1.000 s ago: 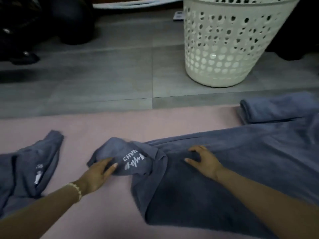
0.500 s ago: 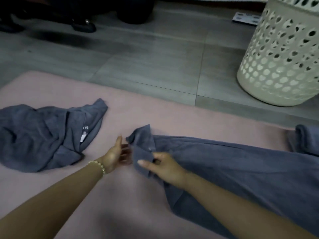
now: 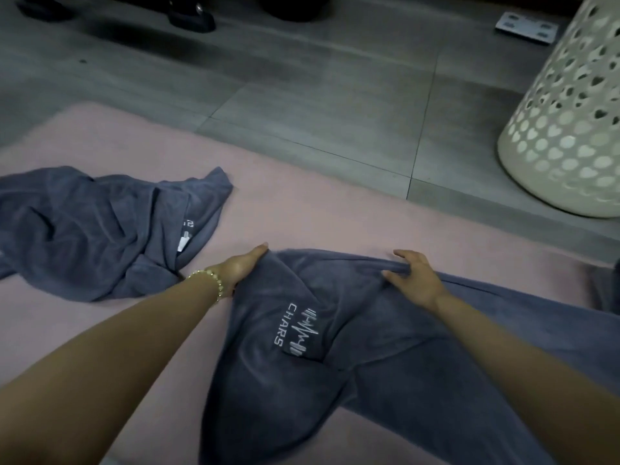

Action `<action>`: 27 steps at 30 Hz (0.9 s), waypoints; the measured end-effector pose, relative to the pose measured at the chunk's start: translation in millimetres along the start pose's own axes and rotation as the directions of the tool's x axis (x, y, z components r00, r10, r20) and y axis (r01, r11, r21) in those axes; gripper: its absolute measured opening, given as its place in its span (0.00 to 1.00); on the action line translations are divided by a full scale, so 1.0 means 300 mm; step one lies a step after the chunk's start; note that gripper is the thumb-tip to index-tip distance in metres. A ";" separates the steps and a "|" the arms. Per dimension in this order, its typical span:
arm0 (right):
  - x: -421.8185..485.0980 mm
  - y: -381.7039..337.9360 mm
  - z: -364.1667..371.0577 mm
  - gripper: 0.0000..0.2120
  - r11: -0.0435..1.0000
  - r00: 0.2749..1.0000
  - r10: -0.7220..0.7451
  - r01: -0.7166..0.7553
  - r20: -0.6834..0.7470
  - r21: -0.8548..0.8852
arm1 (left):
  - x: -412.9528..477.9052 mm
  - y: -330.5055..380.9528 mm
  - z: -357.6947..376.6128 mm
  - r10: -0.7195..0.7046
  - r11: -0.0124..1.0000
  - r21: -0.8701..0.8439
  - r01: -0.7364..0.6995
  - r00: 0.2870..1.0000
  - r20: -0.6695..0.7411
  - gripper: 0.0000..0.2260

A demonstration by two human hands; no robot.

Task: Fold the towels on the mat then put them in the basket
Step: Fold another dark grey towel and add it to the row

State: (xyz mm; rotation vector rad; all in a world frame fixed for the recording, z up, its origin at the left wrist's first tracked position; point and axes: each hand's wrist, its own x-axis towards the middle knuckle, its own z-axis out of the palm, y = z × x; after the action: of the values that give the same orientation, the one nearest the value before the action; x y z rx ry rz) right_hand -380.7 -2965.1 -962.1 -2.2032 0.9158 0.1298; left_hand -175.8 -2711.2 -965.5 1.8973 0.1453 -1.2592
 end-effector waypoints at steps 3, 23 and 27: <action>0.030 0.025 0.008 0.29 0.998 0.998 0.054 -0.052 0.038 -0.046 | 0.003 0.039 0.022 -0.059 0.980 0.190 0.063 0.998 -0.028 0.36; 0.244 -0.135 -0.210 0.20 0.919 0.993 0.010 0.039 -0.121 0.392 | 0.143 0.219 -0.012 0.420 0.787 -0.253 -0.562 0.790 -0.447 0.27; 0.088 -0.104 -0.065 0.17 0.935 0.992 -0.108 0.122 -0.061 0.334 | 0.160 0.000 -0.012 0.506 0.862 0.189 -0.469 0.786 -0.355 0.18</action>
State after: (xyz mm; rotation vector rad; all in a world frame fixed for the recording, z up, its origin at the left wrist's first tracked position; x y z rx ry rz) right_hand -344.5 -2978.5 -938.5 -1.9374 0.7645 -0.1224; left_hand -149.6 -2724.6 -1003.6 2.0715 -0.1949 -0.5298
